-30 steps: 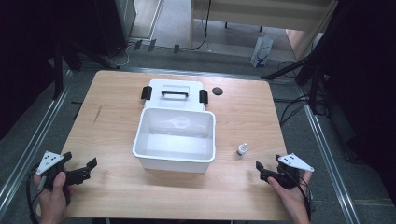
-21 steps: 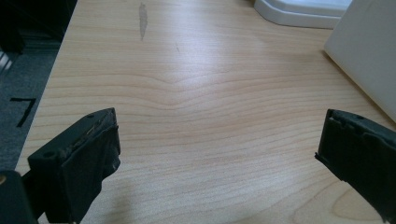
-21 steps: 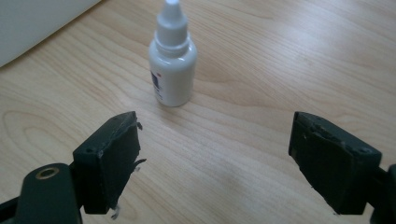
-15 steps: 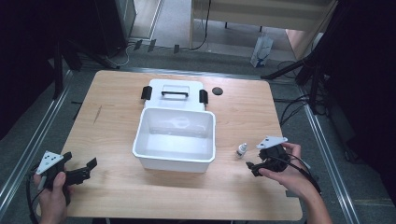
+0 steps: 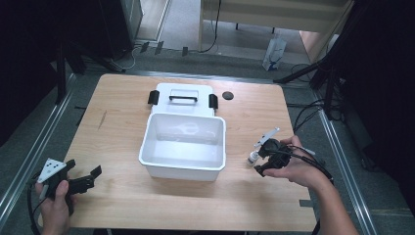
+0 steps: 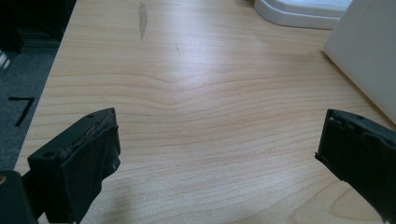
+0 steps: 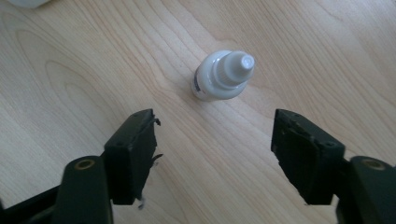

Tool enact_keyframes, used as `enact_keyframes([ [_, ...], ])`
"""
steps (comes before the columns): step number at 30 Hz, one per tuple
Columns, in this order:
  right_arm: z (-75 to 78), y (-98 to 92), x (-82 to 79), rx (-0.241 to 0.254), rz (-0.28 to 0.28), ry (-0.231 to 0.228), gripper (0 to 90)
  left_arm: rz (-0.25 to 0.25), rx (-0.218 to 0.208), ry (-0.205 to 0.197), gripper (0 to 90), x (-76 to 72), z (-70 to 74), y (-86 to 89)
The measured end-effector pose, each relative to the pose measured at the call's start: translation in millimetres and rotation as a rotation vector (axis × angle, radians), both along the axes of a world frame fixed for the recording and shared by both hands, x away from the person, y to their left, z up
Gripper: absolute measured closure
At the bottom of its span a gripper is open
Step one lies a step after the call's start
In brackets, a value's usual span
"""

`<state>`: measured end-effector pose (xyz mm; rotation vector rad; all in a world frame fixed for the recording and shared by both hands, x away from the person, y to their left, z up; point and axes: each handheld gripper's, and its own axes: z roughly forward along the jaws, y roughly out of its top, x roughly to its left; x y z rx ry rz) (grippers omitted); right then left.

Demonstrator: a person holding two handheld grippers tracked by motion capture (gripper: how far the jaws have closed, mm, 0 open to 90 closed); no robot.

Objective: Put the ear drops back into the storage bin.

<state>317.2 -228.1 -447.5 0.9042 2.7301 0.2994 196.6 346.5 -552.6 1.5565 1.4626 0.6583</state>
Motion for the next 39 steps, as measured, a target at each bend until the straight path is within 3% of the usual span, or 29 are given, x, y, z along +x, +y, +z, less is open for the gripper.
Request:
enact_keyframes([
  [2, 4.1, 7.5, 7.4, -0.047, -0.001, 0.033, 37.5, -0.002, 0.002, -0.001, 0.1, 0.1, 0.0, -0.1],
  [7, 6.2, 14.9, 18.0, -0.103, -0.010, 0.062, 42.5, -0.001, -0.001, 0.000, 0.0, 0.2, 0.0, -0.1],
  [8, 6.8, 17.5, 23.5, -0.119, -0.009, 0.087, 44.9, -0.002, -0.001, 0.000, 0.0, 0.3, -0.1, 0.0],
  [14, 7.9, 23.2, 37.3, -0.104, -0.032, 0.164, 52.8, -0.001, 0.000, 0.003, 0.0, 0.4, 0.0, 0.1],
  [15, 5.7, 25.2, 41.3, -0.102, -0.036, 0.196, 54.9, -0.001, -0.001, 0.003, 0.1, 0.3, 0.0, 0.1],
  [20, 1.5, 29.2, 46.4, -0.102, -0.051, 0.235, 59.3, -0.002, 0.000, 0.002, 0.1, 0.3, 0.0, 0.0],
  [29, -1.1, 35.3, 55.4, -0.109, -0.077, 0.224, 67.5, -0.003, 0.000, 0.003, 0.1, 0.4, 0.0, 0.1],
  [32, -2.9, 35.8, 55.1, -0.122, -0.062, 0.206, 67.7, -0.004, 0.000, 0.001, 0.0, 0.4, 0.0, 0.0],
  [39, -3.6, 32.9, 56.3, -0.088, -0.088, 0.226, 71.8, -0.003, 0.002, 0.003, 0.1, 0.4, 0.0, -0.1],
])
